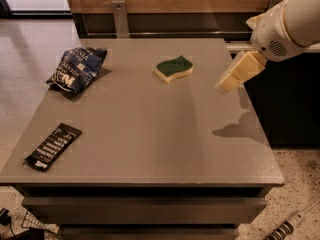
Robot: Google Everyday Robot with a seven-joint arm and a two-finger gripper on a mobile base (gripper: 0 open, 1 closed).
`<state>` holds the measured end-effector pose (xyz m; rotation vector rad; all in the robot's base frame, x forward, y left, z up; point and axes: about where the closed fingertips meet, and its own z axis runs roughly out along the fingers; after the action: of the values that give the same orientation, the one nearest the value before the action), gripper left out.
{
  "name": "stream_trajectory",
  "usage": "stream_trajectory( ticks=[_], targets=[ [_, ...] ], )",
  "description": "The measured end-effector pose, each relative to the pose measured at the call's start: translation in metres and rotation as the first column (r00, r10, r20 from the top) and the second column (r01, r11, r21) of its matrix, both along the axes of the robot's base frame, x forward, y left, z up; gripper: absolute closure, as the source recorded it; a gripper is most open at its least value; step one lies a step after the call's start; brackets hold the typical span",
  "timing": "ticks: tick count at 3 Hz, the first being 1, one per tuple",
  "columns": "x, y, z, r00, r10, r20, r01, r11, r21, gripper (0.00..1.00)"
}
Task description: Move sponge near rxbar chocolate
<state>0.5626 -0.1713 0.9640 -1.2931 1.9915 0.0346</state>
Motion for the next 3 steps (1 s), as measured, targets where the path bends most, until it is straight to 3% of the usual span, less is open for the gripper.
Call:
stream_trajectory(
  ticks=[1, 2, 3],
  targets=[
    [0.023, 0.031, -0.021, 0.9991, -0.010, 0.040, 0.004, 0.986, 0.168, 0.00],
    [0.048, 0.051, -0.033, 0.9936, -0.044, 0.104, 0.011, 0.955, 0.298, 0.00],
    [0.091, 0.055, -0.028, 0.9619, -0.163, 0.219, 0.054, 0.900, 0.433, 0.00]
  ],
)
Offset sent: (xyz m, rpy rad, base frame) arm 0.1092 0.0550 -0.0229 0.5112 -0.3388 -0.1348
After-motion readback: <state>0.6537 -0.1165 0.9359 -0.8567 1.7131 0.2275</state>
